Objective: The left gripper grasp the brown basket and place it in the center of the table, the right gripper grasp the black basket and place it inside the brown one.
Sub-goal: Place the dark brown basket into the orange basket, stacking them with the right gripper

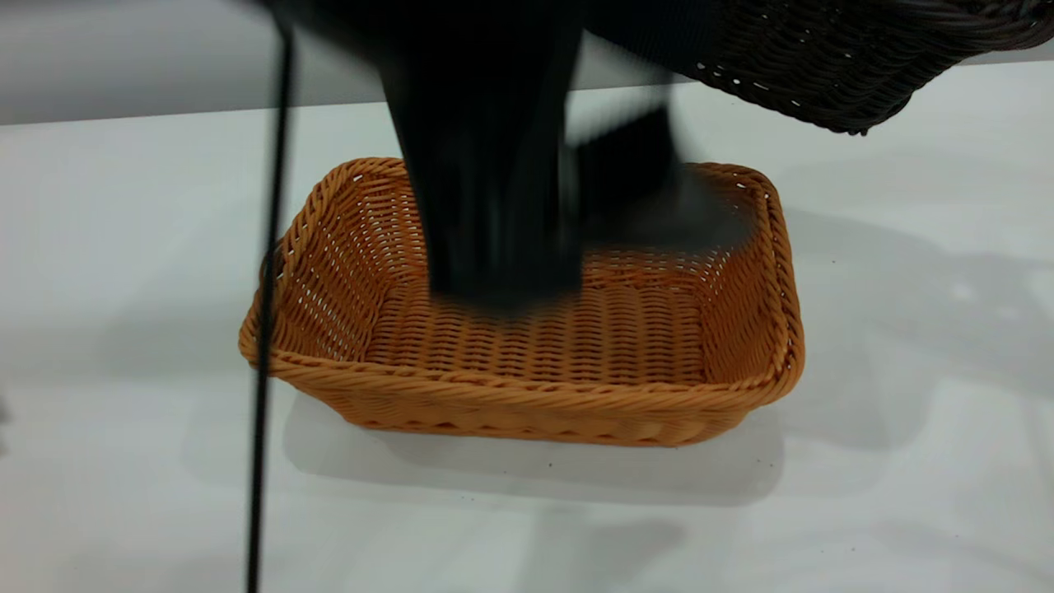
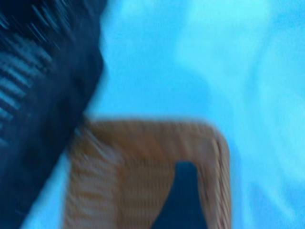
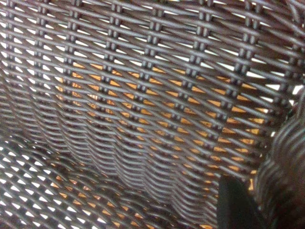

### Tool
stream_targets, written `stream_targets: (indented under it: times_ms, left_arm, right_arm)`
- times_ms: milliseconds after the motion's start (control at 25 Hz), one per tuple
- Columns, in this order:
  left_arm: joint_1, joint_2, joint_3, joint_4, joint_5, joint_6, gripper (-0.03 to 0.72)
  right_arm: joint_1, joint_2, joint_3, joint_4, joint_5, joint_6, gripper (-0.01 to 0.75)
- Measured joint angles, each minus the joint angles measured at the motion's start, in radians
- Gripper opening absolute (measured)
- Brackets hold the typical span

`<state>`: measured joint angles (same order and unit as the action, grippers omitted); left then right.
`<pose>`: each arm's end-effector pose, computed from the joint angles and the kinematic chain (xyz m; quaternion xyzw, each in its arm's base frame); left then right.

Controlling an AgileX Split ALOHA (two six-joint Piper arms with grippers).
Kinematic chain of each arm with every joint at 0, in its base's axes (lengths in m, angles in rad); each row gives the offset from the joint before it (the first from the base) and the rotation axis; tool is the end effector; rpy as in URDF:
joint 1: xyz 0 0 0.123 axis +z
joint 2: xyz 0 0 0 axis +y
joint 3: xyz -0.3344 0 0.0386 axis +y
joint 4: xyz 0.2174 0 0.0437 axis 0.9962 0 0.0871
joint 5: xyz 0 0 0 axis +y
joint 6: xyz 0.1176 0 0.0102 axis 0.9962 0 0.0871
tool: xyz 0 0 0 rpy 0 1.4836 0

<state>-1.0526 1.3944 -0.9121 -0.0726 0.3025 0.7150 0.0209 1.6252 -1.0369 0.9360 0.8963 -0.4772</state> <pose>0.1378 -0.2468 0.3211 0.6832 0.5951 -0.0951 0.4125 0.2985 0.0805 0.2872 0.0233 0.9233 0.3482 0.1602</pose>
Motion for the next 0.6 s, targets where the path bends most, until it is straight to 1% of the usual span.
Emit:
stream_targets:
  times_ms: [120,280,400,520,600]
  left_arm:
    - [0.003,-0.101,0.0,0.002,-0.059,-0.022,0.558]
    - [0.003,-0.193,-0.003,0.002,-0.153,-0.051,0.558]
    - [0.003,-0.208,-0.004,0.002,-0.222,-0.098,0.558]
    - [0.003,-0.202,-0.008,0.001,-0.303,-0.102,0.558]
    - [0.003,-0.202,-0.012,-0.002,-0.332,-0.102,0.558]
  right_arm:
    - [0.016,0.001,0.0,-0.006,0.037,0.002,0.227]
    - [0.068,0.001,0.0,-0.028,0.062,0.001,0.227]
    - [0.116,0.014,0.0,-0.033,0.061,0.002,0.227]
    - [0.165,0.035,0.0,-0.074,0.062,0.019,0.226]
    - [0.193,0.053,0.0,-0.078,0.062,0.021,0.226]
